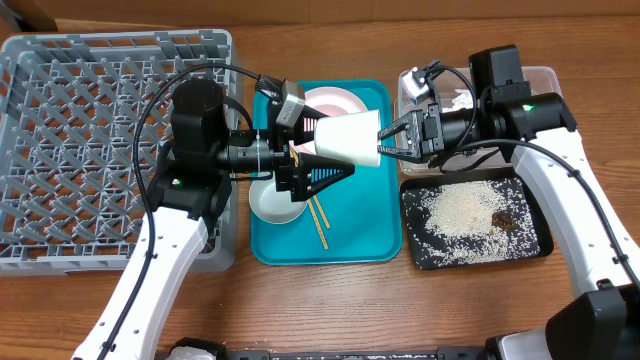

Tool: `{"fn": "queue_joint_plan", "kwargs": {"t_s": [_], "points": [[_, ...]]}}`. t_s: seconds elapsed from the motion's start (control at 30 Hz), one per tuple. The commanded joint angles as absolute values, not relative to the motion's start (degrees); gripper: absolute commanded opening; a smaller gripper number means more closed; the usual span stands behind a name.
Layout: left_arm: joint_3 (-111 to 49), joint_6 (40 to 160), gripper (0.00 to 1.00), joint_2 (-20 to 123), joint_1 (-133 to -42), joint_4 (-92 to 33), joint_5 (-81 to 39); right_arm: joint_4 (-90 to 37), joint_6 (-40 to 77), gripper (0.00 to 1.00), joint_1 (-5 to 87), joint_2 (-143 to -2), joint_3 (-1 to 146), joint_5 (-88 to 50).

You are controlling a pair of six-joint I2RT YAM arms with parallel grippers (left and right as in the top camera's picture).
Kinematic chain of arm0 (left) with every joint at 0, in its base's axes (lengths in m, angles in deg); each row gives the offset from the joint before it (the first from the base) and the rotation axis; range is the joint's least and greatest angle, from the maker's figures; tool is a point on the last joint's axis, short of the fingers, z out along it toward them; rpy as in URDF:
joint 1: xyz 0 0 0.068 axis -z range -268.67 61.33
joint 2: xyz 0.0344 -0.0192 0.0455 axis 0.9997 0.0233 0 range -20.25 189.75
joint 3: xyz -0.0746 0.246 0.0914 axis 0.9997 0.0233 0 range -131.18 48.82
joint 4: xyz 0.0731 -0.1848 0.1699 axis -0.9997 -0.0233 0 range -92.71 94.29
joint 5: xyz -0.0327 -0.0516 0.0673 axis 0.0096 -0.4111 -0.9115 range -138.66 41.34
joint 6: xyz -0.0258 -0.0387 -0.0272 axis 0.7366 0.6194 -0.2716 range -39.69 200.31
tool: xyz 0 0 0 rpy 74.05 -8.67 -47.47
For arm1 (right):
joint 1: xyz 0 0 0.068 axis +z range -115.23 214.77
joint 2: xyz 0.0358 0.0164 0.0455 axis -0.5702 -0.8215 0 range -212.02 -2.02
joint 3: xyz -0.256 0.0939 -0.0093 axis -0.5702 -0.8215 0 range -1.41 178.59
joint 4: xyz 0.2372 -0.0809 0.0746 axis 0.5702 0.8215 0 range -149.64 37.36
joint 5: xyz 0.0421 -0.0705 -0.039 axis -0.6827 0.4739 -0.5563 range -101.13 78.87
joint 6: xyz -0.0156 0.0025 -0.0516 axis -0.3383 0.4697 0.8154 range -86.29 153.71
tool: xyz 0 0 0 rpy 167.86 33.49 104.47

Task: Sort waste into correct bins and load items into the dishwasher
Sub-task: 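Hand the white cup from the right gripper to the left gripper, then place the white cup upside down in the dish rack with the left gripper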

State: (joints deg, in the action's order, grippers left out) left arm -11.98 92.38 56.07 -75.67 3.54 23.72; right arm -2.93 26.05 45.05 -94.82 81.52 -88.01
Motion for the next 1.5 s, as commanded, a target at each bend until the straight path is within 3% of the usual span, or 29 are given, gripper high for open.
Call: {"fn": "queue_joint_plan", "kwargs": {"t_s": [0.0,0.17,0.5,0.63,0.83,0.93,0.97,1.1,1.13,1.27,1.47], "points": [[-12.8,93.2,0.97,56.6,-75.5,4.0,28.3,-2.6,26.5,0.04,45.3,-94.6,82.2,-88.9],[-12.8,93.2,0.90,56.6,-75.5,4.1,28.3,-2.4,26.5,0.04,46.2,-94.6,82.2,-89.3],[-12.8,93.2,0.89,56.6,-75.5,4.5,27.8,-2.3,26.5,0.04,48.3,-94.6,82.2,-89.2],[-12.8,93.2,0.72,56.6,-75.5,4.5,27.8,-2.3,26.5,0.04,48.3,-94.6,82.2,-89.3],[-12.8,93.2,0.68,56.6,-75.5,4.4,27.6,-2.3,26.5,0.05,48.3,-94.6,82.2,-89.2],[-12.8,93.1,0.62,56.6,-75.5,4.3,27.0,-2.3,26.5,0.24,48.3,-94.6,82.2,-89.1],[-12.8,93.2,0.58,56.6,-75.5,4.1,26.5,-2.3,26.5,0.26,48.3,-94.6,82.2,-88.6],[-12.8,92.6,0.35,56.6,-76.0,-1.1,19.7,-1.6,26.4,0.37,48.1,-94.6,82.2,-77.9],[-12.8,91.8,0.26,56.6,-76.5,-3.6,17.0,-0.4,25.8,0.39,47.9,-94.6,82.2,-72.6],[-12.8,89.8,0.05,56.6,-79.4,-12.4,7.9,3.9,22.8,0.46,45.7,-94.6,82.2,-51.6],[-13.5,89.1,0.04,55.6,-89.5,-28.6,-5.9,9.8,21.8,0.52,39.0,-93.0,83.6,-30.0]]}}
